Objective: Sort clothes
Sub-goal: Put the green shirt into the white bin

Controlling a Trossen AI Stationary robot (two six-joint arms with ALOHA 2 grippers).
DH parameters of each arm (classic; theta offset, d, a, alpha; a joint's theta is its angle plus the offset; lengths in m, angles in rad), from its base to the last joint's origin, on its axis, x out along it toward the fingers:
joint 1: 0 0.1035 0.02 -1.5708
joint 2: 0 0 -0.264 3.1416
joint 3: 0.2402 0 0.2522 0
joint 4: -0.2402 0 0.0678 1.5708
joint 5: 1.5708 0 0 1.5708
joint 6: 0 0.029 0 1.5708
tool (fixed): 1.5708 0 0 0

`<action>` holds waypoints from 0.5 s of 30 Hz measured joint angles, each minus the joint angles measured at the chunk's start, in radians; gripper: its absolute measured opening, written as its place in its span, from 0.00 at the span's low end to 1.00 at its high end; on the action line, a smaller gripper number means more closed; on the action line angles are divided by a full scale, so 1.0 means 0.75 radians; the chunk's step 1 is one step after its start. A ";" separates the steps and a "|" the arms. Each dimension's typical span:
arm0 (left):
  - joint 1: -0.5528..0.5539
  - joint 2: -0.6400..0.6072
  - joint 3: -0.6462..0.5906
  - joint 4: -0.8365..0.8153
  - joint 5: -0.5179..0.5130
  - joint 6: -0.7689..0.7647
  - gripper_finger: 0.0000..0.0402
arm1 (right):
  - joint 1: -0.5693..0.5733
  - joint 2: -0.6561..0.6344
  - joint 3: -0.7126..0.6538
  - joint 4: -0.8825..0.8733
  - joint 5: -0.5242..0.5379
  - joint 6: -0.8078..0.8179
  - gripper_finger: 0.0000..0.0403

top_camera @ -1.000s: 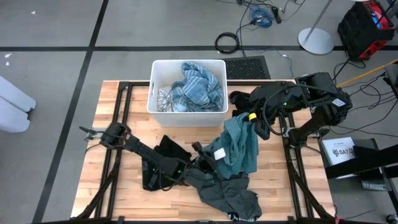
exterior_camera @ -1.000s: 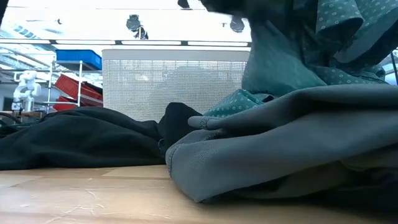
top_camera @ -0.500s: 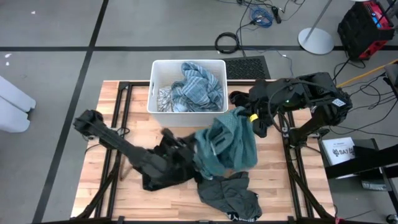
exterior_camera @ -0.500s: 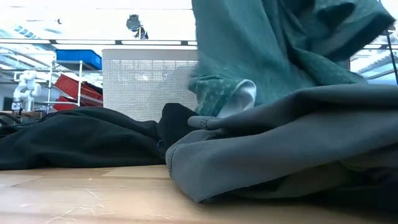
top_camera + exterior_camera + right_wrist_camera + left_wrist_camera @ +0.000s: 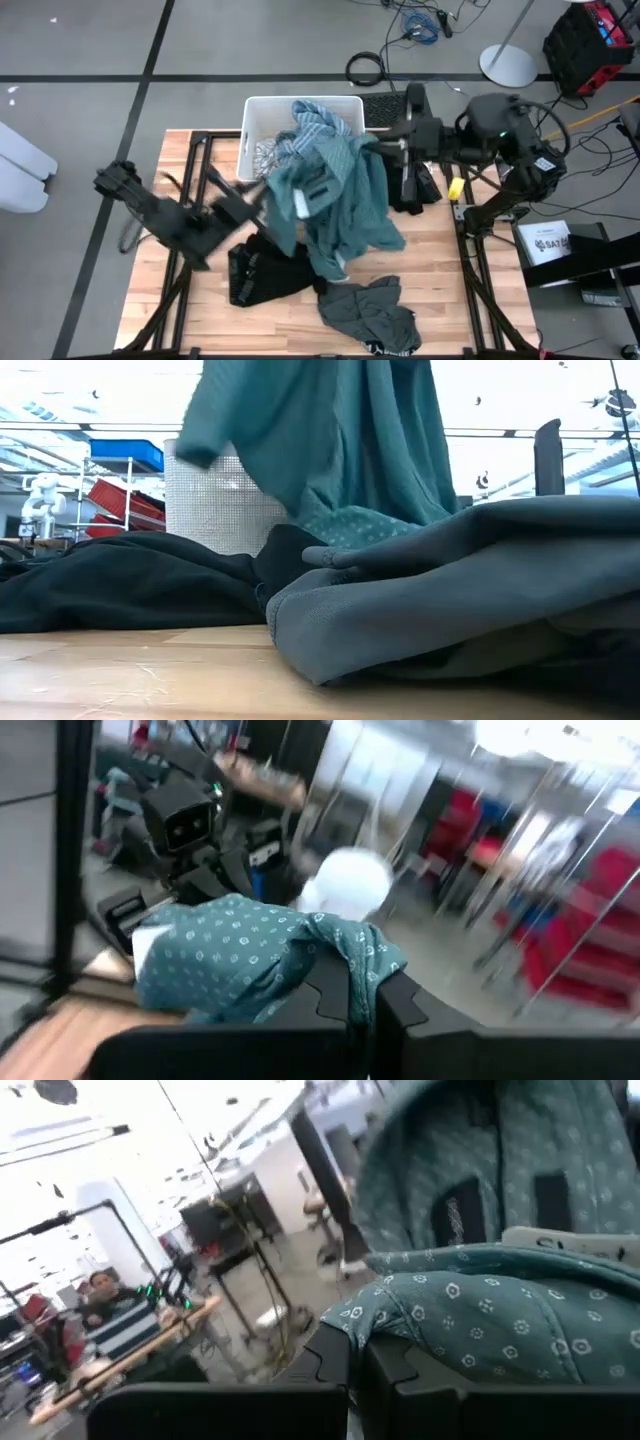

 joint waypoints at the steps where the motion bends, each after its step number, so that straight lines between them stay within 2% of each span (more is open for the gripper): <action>1: 0.000 -0.018 0.019 0.046 0.034 0.050 0.01 | 0.000 0.000 0.000 0.052 0.001 -0.048 0.00; 7: 0.000 -0.086 0.185 0.144 0.387 0.223 0.00 | 0.002 0.000 0.000 0.369 -0.015 -0.341 0.00; 10: 0.000 -0.101 0.287 0.144 0.591 0.225 0.00 | 0.001 0.000 0.000 0.530 -0.015 -0.489 0.00; 13: 0.012 -0.102 0.403 0.134 0.738 0.230 0.00 | -0.003 0.000 0.000 0.706 -0.015 -0.616 0.00; 15: 0.038 -0.099 0.477 0.113 0.822 0.242 0.00 | -0.024 0.000 0.000 0.804 -0.018 -0.623 0.00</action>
